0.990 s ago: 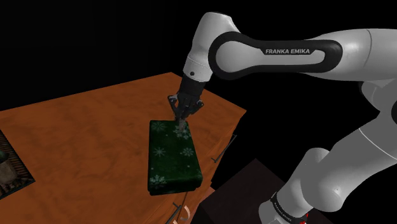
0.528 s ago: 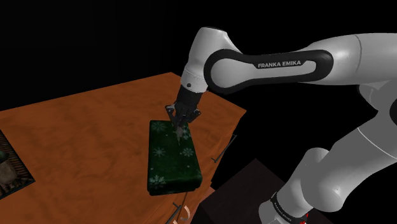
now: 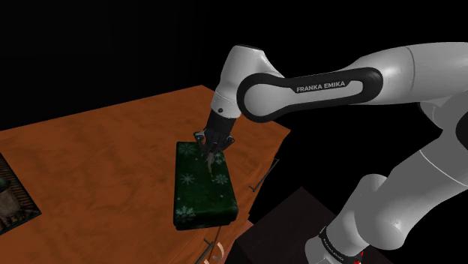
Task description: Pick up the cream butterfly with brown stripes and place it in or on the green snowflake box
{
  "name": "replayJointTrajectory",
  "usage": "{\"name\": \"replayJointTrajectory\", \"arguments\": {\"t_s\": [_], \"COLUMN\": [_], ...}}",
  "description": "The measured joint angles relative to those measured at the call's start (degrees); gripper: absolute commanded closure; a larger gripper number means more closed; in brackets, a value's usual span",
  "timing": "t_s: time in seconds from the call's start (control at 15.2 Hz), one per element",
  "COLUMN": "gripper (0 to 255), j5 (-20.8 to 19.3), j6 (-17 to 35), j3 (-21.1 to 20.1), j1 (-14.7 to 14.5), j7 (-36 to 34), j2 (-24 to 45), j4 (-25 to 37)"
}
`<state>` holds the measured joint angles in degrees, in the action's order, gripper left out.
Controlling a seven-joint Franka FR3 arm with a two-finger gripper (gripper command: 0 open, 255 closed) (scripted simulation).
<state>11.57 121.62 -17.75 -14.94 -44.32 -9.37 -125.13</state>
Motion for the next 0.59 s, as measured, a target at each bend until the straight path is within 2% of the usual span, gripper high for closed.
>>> {"name": "replayJointTrajectory", "arguments": {"t_s": [0.2,0.26,0.59], "gripper": [255,0,0], "j5": [0.0,0.0,0.0], "j6": [0.1,0.1,0.0], "j3": [0.0,0.0,-0.1], "j1": [0.0,0.0,0.0], "j7": [0.0,-0.1,-0.1], "j2": [0.1,0.0,0.1], "j4": [0.0,0.0,-0.1]}}
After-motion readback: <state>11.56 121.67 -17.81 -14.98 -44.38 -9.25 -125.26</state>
